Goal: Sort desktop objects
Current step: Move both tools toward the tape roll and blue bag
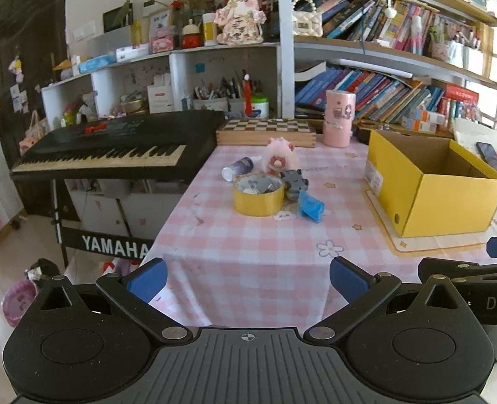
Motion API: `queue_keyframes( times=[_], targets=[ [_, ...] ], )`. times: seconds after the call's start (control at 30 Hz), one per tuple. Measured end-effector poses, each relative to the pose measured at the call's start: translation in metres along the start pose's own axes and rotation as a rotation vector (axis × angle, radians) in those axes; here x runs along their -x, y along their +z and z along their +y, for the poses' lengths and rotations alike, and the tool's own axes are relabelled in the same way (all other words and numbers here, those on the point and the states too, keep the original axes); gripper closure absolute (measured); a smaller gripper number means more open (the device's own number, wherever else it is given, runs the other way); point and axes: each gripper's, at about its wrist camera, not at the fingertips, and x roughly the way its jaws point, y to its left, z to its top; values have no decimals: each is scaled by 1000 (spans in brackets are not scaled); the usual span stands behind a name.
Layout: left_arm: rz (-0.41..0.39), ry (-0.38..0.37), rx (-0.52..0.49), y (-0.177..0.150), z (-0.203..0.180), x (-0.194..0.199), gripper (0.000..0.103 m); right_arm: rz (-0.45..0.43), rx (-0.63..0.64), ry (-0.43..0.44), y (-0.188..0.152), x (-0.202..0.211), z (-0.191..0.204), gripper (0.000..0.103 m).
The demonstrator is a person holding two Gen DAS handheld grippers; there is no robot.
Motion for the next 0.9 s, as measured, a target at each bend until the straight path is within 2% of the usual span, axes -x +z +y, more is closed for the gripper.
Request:
queue_keyframes(
  times=[0.17,0.23,0.4,0.9],
  targets=[
    [4,18,15,4,1,-15,0,-12,37,18,9,-15,1,12],
    [1,29,14,8,1,-23,0,-9,45,31,14,-27,0,20],
    [20,47,15,16,0,-46,0,40,67,67,29,-60,0,28],
    [116,135,158,51,14,-126,0,165,196,172,83,-160,0,28]
  ],
)
